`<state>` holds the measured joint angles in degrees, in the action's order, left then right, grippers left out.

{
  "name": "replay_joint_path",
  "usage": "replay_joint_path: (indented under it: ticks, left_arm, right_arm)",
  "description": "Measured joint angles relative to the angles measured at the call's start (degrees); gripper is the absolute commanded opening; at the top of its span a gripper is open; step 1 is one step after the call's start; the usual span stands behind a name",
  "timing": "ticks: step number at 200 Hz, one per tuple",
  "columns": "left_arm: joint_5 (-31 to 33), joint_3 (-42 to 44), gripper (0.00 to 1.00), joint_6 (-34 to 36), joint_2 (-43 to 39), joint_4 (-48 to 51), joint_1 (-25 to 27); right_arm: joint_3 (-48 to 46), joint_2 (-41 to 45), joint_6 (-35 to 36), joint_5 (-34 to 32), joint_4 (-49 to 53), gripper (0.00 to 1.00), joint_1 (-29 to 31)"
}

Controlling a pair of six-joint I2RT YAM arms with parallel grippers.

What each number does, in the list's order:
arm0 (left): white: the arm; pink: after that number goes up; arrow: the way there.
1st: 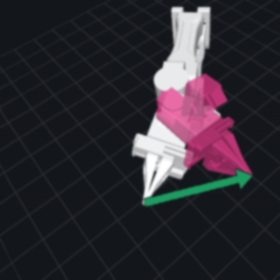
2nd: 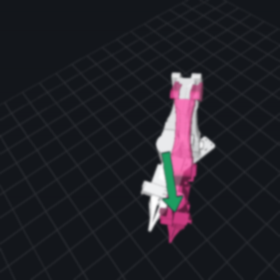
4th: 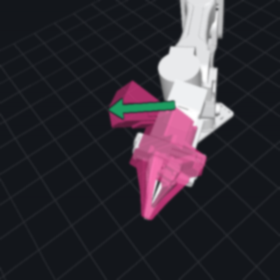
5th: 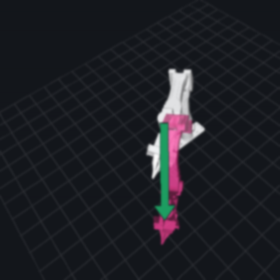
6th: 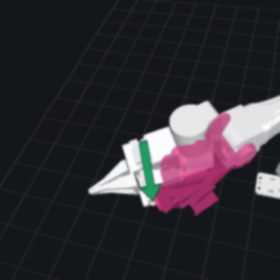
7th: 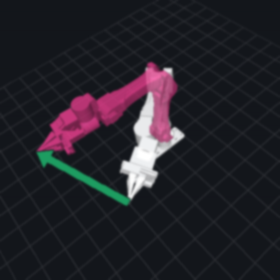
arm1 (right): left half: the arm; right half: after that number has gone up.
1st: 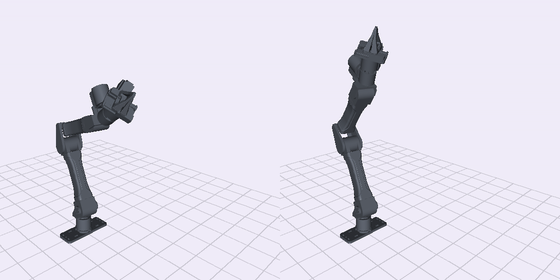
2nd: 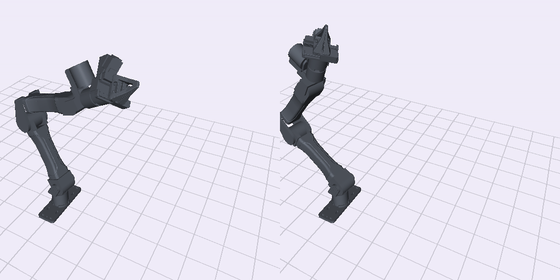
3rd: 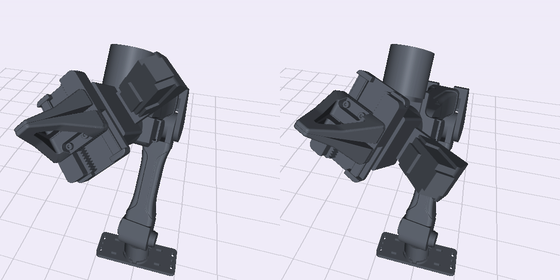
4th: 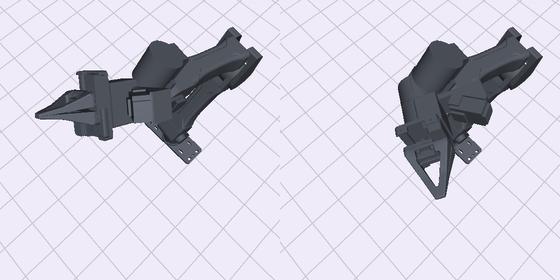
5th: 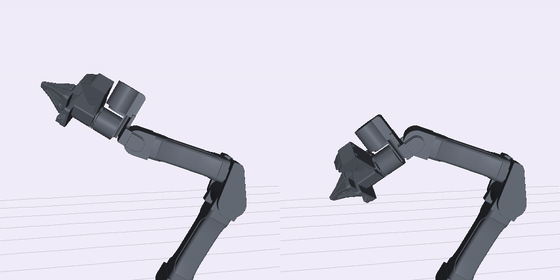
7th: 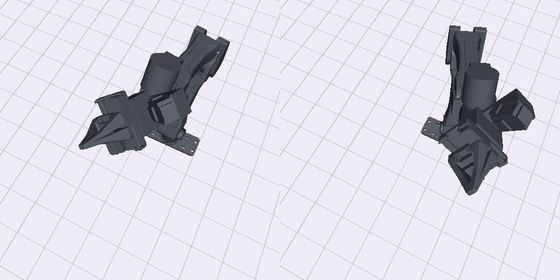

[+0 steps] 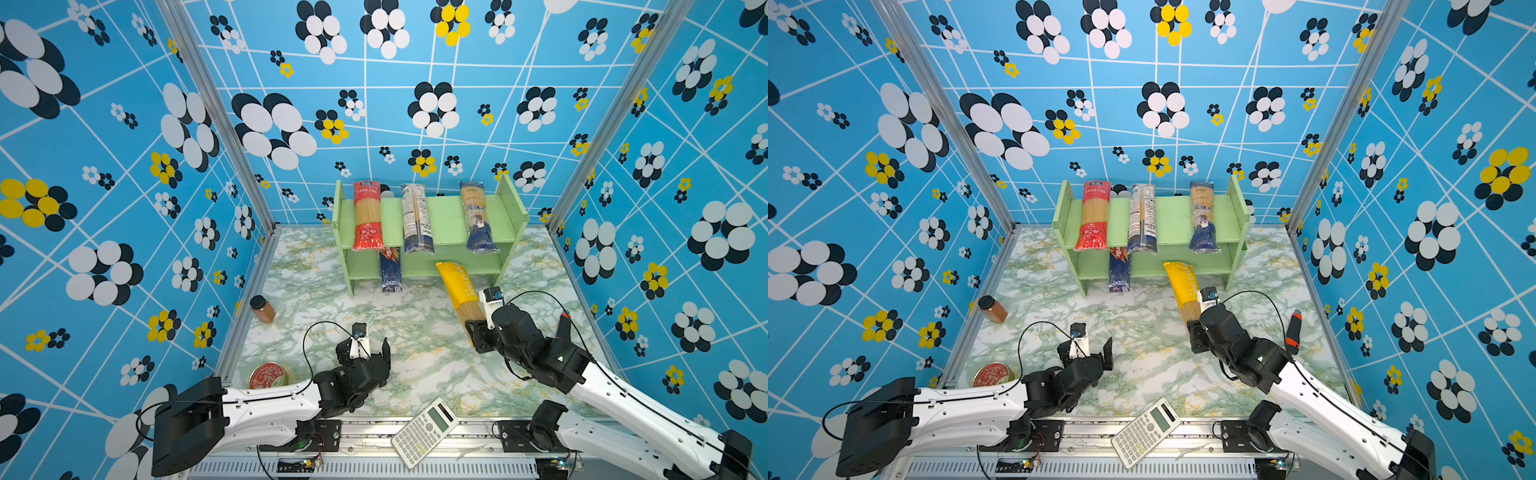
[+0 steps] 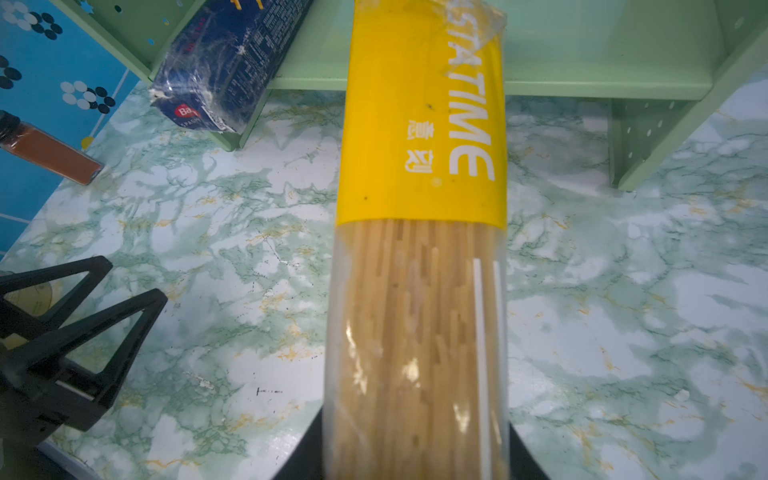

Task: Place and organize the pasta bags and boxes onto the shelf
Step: 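Carry the upright Pastatime bag toward the shelf's lower tier with the right gripper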

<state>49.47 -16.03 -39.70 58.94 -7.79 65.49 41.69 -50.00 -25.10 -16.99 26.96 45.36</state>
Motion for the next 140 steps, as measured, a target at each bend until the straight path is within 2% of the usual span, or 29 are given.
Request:
replay_joint_path:
  ticks: [86,140]
  left_arm:
    - [-2.12,0.83,0.99,1.64,-0.87,-1.62,-2.38]
    - [-3.08,0.83,0.99,2.05,1.31,-2.51,-2.56]
  right_arm:
    - [3.17,-9.05,1.99,-4.22,-7.52,0.0,-0.37]
    - [3.5,-13.11,2.21,-6.14,-13.14,0.0,-1.4]
